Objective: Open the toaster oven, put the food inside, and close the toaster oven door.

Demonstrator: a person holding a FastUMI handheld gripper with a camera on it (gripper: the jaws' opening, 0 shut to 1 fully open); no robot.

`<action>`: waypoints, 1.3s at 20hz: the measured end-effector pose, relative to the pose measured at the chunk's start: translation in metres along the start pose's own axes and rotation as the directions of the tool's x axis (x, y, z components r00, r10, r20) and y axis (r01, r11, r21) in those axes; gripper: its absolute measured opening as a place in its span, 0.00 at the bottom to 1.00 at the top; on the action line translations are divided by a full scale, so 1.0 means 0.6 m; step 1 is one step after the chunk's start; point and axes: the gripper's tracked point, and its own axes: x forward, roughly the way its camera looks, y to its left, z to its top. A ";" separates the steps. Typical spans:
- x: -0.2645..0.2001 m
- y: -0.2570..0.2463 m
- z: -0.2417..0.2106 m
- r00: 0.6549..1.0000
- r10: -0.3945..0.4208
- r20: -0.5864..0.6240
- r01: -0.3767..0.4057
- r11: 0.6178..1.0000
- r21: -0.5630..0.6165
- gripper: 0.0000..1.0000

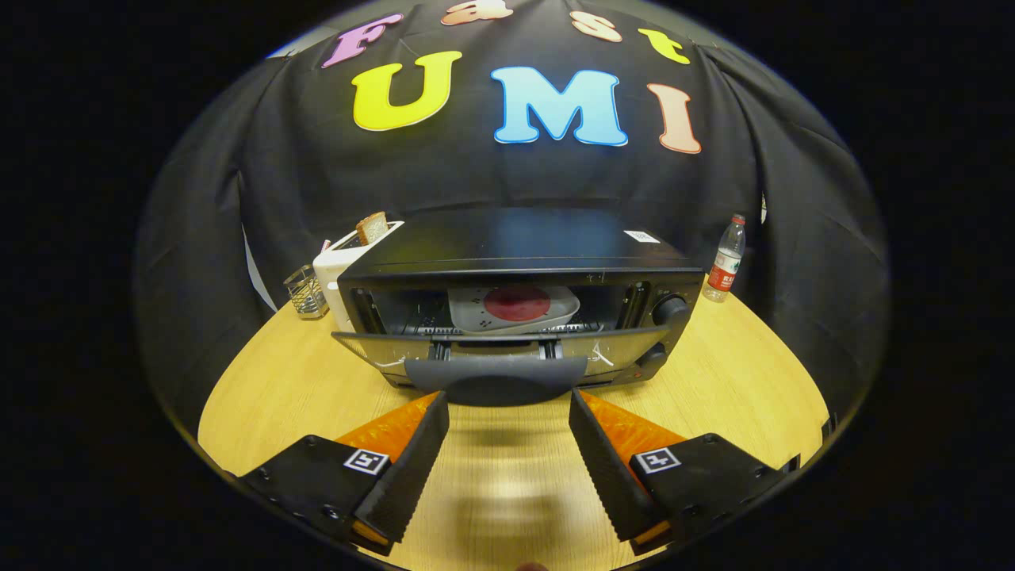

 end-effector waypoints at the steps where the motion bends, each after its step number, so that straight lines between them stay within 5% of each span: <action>1: 0.000 -0.003 0.011 1.000 0.001 0.013 -0.001 1.000 0.018 0.97; 10: -0.146 -0.072 0.101 0.961 0.001 0.278 0.004 1.000 -0.017 0.97; 17: -0.360 -0.168 0.204 0.858 -0.046 0.511 0.118 0.987 -0.108 0.97; 26: -0.560 -0.310 0.194 0.818 -0.046 0.573 0.101 0.993 -0.064 0.98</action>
